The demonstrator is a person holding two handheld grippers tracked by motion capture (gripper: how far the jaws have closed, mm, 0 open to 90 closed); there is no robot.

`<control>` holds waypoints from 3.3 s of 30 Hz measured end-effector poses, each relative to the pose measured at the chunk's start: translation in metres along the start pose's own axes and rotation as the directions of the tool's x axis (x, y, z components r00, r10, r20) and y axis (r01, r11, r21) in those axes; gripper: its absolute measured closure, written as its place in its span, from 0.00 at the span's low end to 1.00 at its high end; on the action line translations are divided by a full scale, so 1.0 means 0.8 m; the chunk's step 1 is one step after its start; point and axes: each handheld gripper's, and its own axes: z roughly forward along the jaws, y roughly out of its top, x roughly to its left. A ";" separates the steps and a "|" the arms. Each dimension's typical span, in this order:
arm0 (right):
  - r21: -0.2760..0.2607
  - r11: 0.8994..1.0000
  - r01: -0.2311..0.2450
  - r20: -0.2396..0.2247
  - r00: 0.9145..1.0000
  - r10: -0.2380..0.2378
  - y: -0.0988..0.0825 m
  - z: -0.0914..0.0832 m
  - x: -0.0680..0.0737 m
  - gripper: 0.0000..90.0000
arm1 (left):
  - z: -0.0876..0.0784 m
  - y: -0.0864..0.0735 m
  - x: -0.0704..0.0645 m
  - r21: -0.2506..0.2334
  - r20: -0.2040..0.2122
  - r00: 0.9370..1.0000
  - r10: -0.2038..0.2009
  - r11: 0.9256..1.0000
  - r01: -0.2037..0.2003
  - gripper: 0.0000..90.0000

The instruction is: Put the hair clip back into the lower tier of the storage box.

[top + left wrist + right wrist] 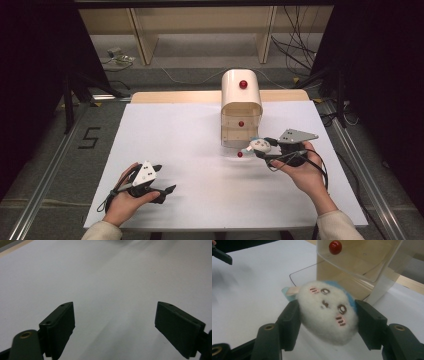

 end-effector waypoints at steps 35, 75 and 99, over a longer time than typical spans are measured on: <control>0.003 1.000 0.002 -0.008 1.000 -0.002 0.008 0.011 0.001 0.46 | 0.000 0.001 0.000 -0.003 -0.002 1.000 0.003 1.000 -0.003 0.18; 0.013 1.000 -0.002 -0.012 1.000 0.002 0.015 0.024 0.002 0.46 | 0.000 0.000 0.000 -0.003 0.003 1.000 0.005 1.000 -0.005 0.18; 0.008 1.000 -0.005 -0.013 1.000 0.005 0.020 0.030 0.000 0.46 | 0.000 0.000 0.000 -0.003 0.003 1.000 0.005 1.000 -0.005 0.18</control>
